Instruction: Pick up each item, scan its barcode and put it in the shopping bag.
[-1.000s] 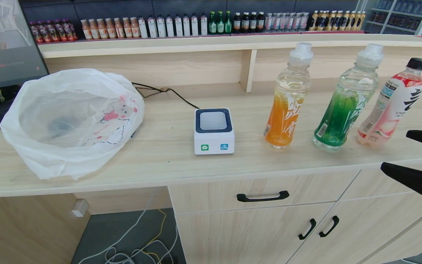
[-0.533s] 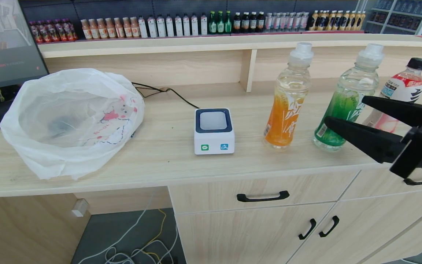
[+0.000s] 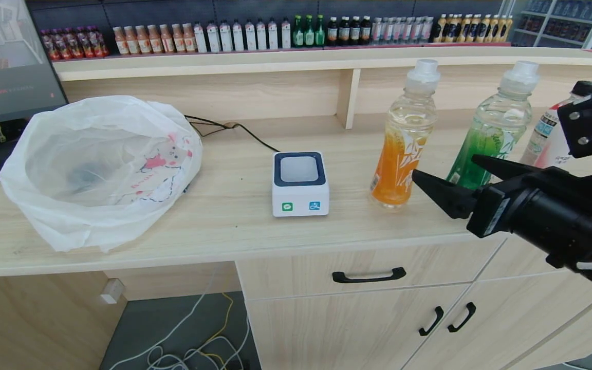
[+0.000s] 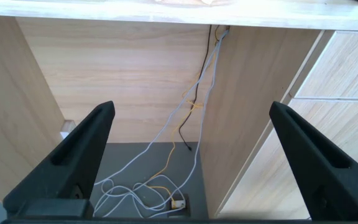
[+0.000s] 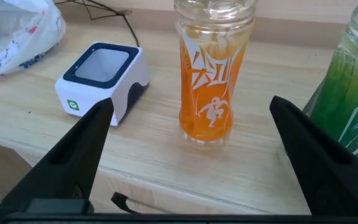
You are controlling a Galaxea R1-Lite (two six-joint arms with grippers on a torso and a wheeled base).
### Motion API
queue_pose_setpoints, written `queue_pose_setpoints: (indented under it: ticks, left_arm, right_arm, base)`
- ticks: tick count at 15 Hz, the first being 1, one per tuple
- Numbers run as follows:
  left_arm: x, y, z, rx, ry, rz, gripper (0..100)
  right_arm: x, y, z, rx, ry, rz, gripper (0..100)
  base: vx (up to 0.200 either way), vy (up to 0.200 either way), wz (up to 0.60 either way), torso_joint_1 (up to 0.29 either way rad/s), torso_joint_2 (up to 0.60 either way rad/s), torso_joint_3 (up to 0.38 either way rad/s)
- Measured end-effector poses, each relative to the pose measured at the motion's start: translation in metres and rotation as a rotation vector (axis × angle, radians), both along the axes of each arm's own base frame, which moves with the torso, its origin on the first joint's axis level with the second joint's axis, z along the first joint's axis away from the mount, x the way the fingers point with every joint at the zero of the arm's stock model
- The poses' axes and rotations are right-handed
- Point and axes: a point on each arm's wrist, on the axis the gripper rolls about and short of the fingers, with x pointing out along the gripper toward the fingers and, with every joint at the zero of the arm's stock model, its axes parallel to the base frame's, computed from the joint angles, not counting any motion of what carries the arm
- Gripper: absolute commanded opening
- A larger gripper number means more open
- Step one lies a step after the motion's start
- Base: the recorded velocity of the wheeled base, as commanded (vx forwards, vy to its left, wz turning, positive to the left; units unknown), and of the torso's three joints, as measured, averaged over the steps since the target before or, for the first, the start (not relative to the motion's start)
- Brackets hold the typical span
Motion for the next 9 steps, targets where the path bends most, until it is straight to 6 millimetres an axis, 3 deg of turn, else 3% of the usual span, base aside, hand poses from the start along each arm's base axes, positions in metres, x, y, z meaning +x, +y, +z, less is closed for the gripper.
queue_pose_setpoints:
  ticks: [9]
  left_arm:
    - [0.000,0.000,0.000,0.000,0.000,0.000,100]
  right_arm:
    - [0.022,0.014,-0.028,0.032,-0.094,-0.038,100]
  base:
    - [0.000,0.000,0.00,0.000,0.00,0.000]
